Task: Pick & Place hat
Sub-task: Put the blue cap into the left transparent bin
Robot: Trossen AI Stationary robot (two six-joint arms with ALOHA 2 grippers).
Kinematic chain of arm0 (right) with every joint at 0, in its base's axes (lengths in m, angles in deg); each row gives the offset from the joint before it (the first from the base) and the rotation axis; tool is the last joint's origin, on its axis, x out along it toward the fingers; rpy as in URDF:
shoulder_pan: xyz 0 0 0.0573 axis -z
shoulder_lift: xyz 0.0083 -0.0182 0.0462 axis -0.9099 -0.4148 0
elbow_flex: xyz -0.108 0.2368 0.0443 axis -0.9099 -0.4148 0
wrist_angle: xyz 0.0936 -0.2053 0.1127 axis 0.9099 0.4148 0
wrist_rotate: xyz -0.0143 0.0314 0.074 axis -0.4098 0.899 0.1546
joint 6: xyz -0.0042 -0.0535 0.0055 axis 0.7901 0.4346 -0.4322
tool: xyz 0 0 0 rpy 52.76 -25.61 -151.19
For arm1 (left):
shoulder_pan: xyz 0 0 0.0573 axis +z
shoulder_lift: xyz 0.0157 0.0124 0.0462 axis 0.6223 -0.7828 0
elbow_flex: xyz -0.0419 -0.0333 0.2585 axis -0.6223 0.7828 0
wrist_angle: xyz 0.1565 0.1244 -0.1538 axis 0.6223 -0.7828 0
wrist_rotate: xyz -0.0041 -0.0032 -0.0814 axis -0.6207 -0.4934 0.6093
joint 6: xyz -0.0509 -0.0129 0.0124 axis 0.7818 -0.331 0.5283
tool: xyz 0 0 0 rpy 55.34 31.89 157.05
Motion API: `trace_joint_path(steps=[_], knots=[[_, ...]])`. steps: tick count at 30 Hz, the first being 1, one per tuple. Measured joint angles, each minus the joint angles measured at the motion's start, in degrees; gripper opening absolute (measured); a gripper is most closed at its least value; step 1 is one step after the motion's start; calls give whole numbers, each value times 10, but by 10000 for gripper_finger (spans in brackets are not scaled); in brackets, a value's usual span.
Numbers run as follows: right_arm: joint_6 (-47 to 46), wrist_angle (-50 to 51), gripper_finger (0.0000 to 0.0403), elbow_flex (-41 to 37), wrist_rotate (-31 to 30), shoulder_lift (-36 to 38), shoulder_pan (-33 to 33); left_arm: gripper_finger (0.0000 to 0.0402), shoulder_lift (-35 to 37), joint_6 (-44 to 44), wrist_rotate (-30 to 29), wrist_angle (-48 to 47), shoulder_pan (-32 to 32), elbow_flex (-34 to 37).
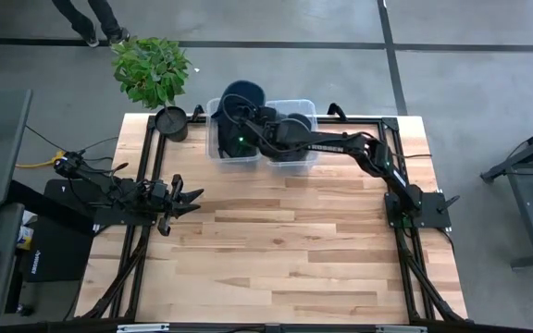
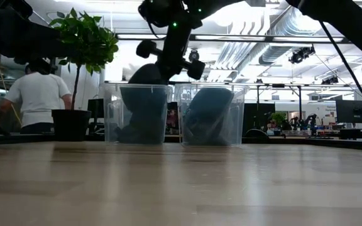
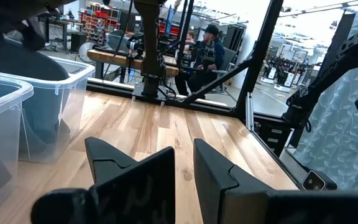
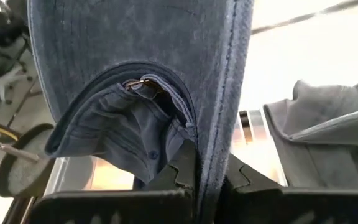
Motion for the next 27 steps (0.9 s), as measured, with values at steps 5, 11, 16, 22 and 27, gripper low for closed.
trace_joint_path(steps=[5, 11, 16, 22, 27], knots=[[13, -3, 9, 0, 25, 0, 0, 0, 0, 0, 0, 0, 0, 0], [62, -8, 18, 0, 62, 0, -1, 0, 0, 0, 0, 0, 0, 0], [94, -13, 82, 0, 90, 0, 3, 0, 0, 0, 0, 0, 0, 0], [120, -13, 133, 0, 118, 0, 2, 0, 0, 0, 0, 0, 0, 0], [143, -13, 145, 0, 131, 3, 5, 0, 0, 0, 0, 0, 0, 0]])
